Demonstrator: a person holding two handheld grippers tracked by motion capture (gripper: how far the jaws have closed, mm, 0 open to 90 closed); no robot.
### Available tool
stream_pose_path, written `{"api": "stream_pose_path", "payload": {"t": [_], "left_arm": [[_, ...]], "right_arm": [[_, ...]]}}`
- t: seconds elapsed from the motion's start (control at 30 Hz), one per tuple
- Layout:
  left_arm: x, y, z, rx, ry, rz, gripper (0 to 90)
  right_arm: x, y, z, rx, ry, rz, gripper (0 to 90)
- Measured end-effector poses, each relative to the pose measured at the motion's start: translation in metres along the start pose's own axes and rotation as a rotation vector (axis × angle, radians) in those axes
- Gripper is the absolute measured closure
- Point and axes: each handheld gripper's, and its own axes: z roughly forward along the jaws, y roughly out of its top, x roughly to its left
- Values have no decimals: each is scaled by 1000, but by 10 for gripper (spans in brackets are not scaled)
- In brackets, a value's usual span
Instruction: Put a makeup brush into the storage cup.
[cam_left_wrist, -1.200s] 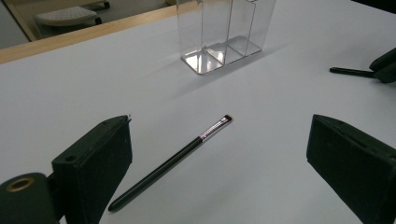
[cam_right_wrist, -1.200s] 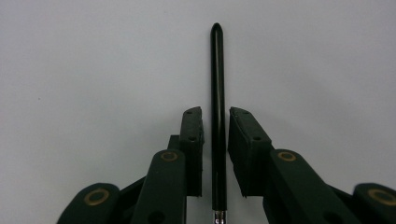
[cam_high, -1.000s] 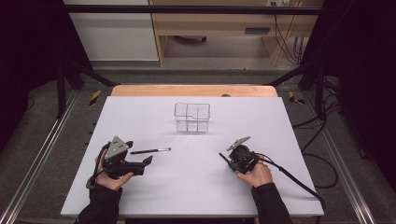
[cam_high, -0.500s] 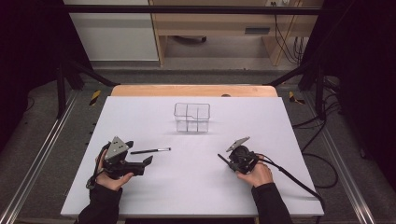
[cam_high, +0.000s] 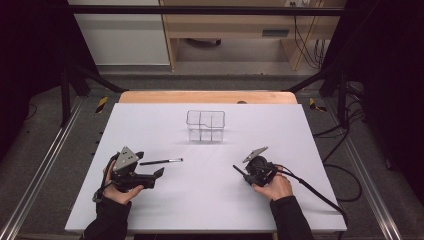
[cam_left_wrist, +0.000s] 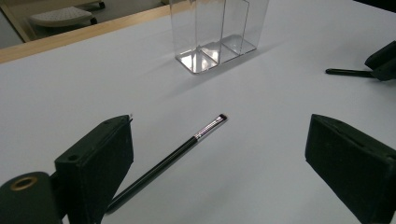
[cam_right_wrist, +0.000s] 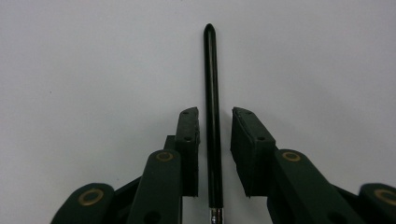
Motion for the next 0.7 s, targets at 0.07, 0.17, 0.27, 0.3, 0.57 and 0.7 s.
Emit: {"api": "stream_pose_path", "payload": {"t": [0.07, 0.17, 0.27, 0.3, 0.57, 0.7], "left_arm": [[0, 0, 0, 0, -1, -2, 66], [1, 0, 0, 1, -2, -8, 66], [1, 0, 0, 3, -2, -9, 63], [1, 0, -1, 2, -2, -11, 62], [1, 0, 0, 8, -5, -5, 61], [1, 0, 0, 11, -3, -2, 61]], "right_arm": [[0, 0, -2, -8, -2, 6, 698], [-2, 1, -9, -20, 1, 14, 660], [-5, 1, -17, -21, -2, 35, 626], [-6, 2, -19, -17, -1, 45, 615], [-6, 3, -19, 70, 6, 30, 607], [-5, 3, -16, 119, 12, 24, 646]]}}
